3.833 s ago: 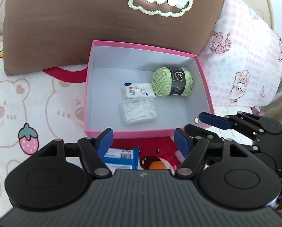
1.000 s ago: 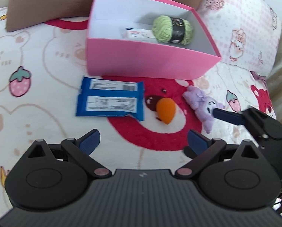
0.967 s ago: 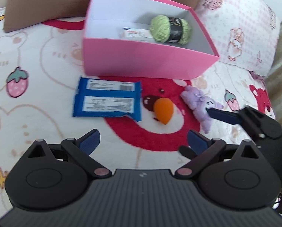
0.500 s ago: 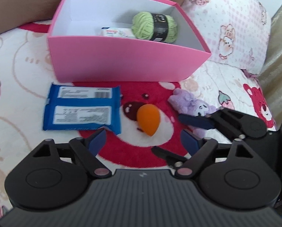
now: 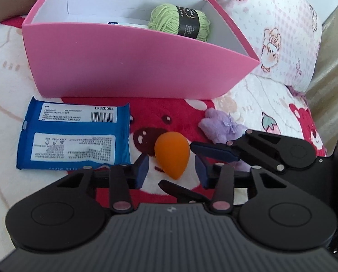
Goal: Organize objects
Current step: 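Close the left tool on the orange makeup sponge, then lift the orange sponge with the left tool toward the pink box, then lower the sponge into the pink box beside the yarn and open the left tool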
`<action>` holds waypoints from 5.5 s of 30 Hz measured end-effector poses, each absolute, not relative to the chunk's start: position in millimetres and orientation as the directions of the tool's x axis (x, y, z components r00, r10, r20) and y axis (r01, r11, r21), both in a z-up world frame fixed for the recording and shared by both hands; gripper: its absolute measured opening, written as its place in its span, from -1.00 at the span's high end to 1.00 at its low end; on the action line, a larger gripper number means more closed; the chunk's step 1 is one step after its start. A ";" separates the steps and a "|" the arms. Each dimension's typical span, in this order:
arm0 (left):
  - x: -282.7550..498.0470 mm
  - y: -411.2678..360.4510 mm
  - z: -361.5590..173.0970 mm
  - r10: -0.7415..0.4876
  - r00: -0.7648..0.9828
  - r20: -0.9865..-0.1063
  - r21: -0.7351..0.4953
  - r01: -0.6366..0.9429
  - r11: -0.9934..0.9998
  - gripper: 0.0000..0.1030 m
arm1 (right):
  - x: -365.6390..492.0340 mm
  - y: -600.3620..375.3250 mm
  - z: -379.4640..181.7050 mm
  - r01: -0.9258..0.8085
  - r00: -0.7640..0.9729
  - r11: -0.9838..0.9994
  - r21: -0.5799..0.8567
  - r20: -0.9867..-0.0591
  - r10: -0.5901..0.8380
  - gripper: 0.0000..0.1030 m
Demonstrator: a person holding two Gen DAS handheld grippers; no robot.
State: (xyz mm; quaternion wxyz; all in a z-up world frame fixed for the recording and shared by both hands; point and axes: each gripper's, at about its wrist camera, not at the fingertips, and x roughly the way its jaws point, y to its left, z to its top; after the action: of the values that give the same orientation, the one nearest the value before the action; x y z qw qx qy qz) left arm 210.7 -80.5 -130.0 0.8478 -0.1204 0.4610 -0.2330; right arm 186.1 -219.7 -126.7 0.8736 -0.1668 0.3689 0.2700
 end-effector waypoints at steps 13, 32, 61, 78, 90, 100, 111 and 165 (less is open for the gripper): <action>224.4 -96.5 -138.8 -0.502 0.440 -0.745 -0.381 0.337 0.861 0.33 | 195.7 -222.2 -134.5 -0.587 0.568 0.806 -0.075 -0.747 0.345 0.08; 204.1 -76.6 -117.2 -0.531 0.425 -0.733 -0.449 0.285 0.847 0.33 | 168.1 -221.9 -93.2 -0.638 0.548 0.768 -0.049 -0.730 0.409 0.11; 160.9 -57.1 -35.7 -0.534 0.423 -0.732 -0.425 0.329 0.843 0.33 | 133.3 -215.8 -7.2 -0.692 0.550 0.717 -0.081 -0.703 0.451 0.11; 164.9 -45.3 13.8 -0.539 0.432 -0.723 -0.435 0.321 0.841 0.32 | 137.9 -212.3 27.5 -0.694 0.547 0.718 -0.056 -0.690 0.474 0.11; 188.2 -33.8 49.4 -0.557 0.463 -0.690 -0.465 0.307 0.830 0.32 | 161.3 -204.5 52.2 -0.691 0.556 0.721 -0.055 -0.678 0.481 0.11; 227.7 -32.5 71.2 -0.569 0.468 -0.676 -0.481 0.304 0.822 0.32 | 192.2 -198.9 68.9 -0.675 0.600 0.731 -0.099 -0.650 0.466 0.12; 295.4 -38.4 74.5 -0.553 0.486 -0.677 -0.492 0.261 0.831 0.32 | 249.9 -189.0 57.9 -0.652 0.632 0.748 -0.126 -0.634 0.445 0.13; 459.6 -66.2 -87.3 -0.486 0.474 -0.734 -0.527 0.054 0.848 0.33 | 420.2 -161.3 -86.7 -0.566 0.549 0.816 -0.122 -0.794 0.262 0.13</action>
State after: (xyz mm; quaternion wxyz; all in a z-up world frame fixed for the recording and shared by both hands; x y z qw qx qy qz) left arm 459.6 -66.2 -87.3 0.8292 -0.2222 0.4864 -0.1629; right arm 420.2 -161.3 -86.7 0.8603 -0.1853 0.4096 0.2405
